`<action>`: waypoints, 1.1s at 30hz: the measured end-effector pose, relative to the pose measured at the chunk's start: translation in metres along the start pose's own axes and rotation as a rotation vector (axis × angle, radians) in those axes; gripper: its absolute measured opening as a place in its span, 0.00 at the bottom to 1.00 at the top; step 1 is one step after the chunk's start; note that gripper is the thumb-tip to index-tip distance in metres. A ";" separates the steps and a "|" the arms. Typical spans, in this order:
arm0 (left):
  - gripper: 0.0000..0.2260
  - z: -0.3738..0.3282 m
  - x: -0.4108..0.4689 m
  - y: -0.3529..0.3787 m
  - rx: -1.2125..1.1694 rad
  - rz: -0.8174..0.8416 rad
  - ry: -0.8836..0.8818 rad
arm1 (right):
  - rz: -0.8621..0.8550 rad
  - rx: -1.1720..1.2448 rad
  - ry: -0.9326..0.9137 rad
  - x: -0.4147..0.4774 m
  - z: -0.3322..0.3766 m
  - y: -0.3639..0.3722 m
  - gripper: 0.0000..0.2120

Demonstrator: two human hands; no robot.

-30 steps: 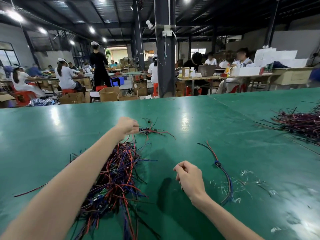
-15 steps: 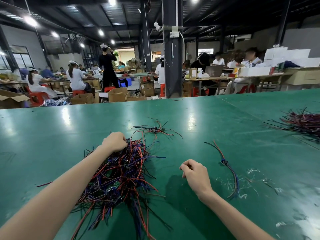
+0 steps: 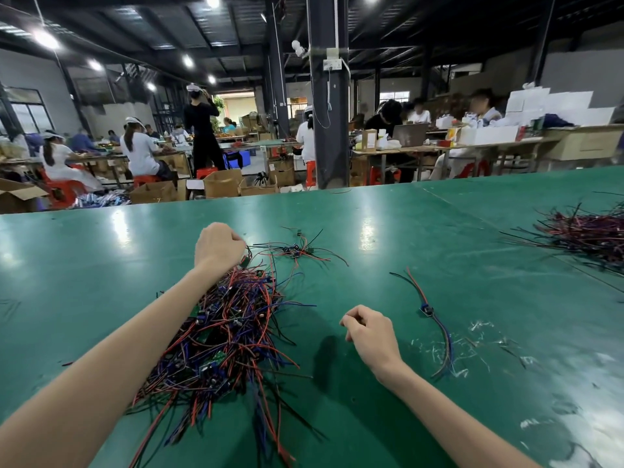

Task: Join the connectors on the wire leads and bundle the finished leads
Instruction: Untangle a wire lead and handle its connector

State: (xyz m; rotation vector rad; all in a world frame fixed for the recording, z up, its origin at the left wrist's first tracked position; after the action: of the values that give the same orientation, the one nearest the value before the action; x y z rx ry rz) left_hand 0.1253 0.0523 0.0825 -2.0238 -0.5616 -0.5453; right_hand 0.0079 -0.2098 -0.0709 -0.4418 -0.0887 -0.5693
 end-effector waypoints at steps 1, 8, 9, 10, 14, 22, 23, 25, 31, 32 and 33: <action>0.10 -0.007 0.000 -0.008 -0.008 -0.034 0.019 | 0.001 -0.004 -0.001 0.000 0.000 0.000 0.07; 0.08 -0.029 -0.004 -0.059 -0.004 -0.305 0.094 | 0.005 -0.012 -0.003 -0.001 0.001 -0.001 0.07; 0.08 -0.031 -0.005 -0.065 -0.040 -0.336 0.098 | 0.005 -0.015 -0.004 -0.001 0.002 -0.001 0.07; 0.08 -0.032 -0.007 -0.072 -0.086 -0.373 0.100 | 0.005 -0.020 -0.007 0.000 0.002 -0.001 0.07; 0.09 -0.031 -0.015 -0.100 -0.207 -0.566 0.079 | 0.004 -0.033 -0.018 0.000 0.001 0.000 0.07; 0.11 -0.027 -0.013 -0.130 -0.435 -0.673 -0.047 | 0.015 -0.007 -0.019 0.001 0.001 0.001 0.06; 0.11 -0.030 -0.017 -0.130 -0.474 -0.670 -0.046 | 0.021 0.027 -0.010 0.001 0.001 0.001 0.06; 0.09 -0.039 -0.031 -0.123 -0.540 -0.621 -0.033 | 0.057 0.144 -0.005 -0.002 0.005 0.002 0.07; 0.03 -0.049 -0.089 -0.066 -0.804 -0.348 -0.112 | 0.453 0.567 0.152 -0.028 0.025 0.034 0.15; 0.03 -0.047 -0.099 -0.058 -0.843 -0.324 -0.143 | 0.503 0.624 0.199 -0.031 0.028 0.038 0.16; 0.03 -0.046 -0.107 -0.051 -0.879 -0.306 -0.172 | 0.535 0.682 0.237 -0.032 0.031 0.039 0.18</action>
State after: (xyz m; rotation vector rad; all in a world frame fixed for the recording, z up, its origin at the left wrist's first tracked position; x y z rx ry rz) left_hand 0.0033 0.0176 0.0757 -2.8525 -0.8401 -0.9188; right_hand 0.0031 -0.1515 -0.0641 0.2695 0.0642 -0.0396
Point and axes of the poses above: each hand's wrist, its own x-axis towards the middle knuckle, its own y-axis out of the palm, z = x × y, the point moved 10 cm from there along x, towards the middle knuckle, and after that the axes turned 12 degrees about -z, right-handed, at the moved point
